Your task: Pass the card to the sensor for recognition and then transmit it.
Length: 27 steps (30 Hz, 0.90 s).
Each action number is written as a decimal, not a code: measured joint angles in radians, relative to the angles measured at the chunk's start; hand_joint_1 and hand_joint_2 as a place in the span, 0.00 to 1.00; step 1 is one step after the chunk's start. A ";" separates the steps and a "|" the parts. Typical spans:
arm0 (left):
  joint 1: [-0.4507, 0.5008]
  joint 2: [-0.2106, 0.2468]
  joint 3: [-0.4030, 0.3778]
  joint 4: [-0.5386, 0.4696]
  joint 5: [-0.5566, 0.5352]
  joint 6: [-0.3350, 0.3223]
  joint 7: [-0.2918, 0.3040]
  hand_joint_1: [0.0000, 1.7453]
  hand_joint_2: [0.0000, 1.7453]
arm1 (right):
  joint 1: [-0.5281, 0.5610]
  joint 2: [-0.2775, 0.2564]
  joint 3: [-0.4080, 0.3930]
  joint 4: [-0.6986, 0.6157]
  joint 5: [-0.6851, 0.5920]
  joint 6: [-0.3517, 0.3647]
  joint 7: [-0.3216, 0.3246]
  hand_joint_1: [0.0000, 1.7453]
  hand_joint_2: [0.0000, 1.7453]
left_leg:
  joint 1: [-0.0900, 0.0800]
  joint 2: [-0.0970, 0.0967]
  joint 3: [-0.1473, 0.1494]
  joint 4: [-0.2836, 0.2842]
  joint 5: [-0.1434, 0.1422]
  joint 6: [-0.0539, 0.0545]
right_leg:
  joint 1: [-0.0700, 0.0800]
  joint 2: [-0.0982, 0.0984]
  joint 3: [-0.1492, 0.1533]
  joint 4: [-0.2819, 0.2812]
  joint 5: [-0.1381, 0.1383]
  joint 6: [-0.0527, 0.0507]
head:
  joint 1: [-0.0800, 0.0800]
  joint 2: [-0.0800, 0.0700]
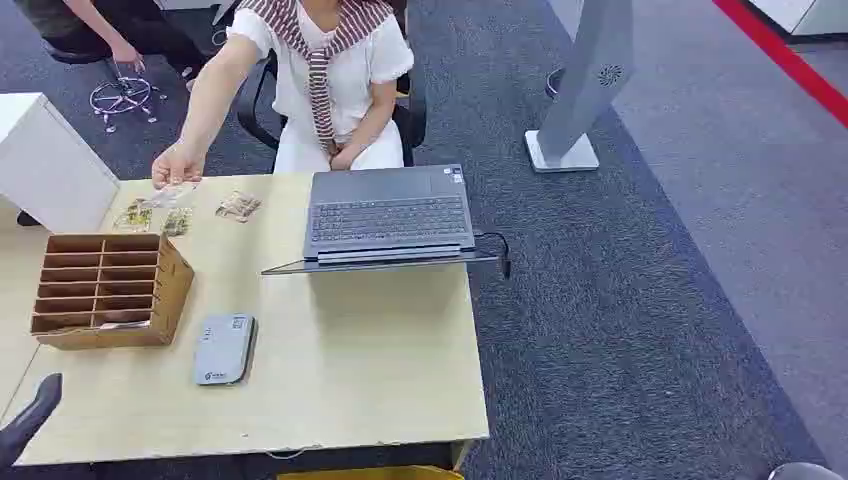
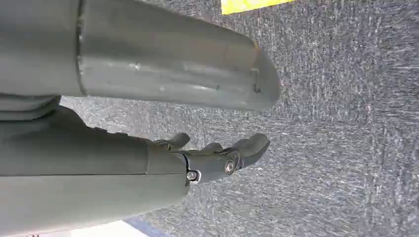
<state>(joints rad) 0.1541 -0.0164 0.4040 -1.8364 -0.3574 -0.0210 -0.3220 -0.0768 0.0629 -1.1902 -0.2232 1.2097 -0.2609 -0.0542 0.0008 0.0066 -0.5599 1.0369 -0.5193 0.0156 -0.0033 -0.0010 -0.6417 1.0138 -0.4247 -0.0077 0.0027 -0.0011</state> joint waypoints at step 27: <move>-0.506 0.116 -0.399 0.422 -0.489 0.137 0.237 0.00 1.00 | -0.032 0.000 0.003 0.011 0.042 0.008 0.070 0.00 0.00 | -0.001 0.000 0.000 0.001 0.002 0.000 | 0.000 0.000 0.000 0.000 0.003 -0.001 | 0.000 0.000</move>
<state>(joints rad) -0.3523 0.0992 0.0049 -1.4140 -0.8462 0.1156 -0.0854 -0.1087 0.0633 -1.1871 -0.2121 1.2513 -0.2533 0.0157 -0.0002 0.0071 -0.5594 1.0376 -0.5177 0.0155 -0.0032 -0.0009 -0.6416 1.0140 -0.4221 -0.0091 0.0027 -0.0015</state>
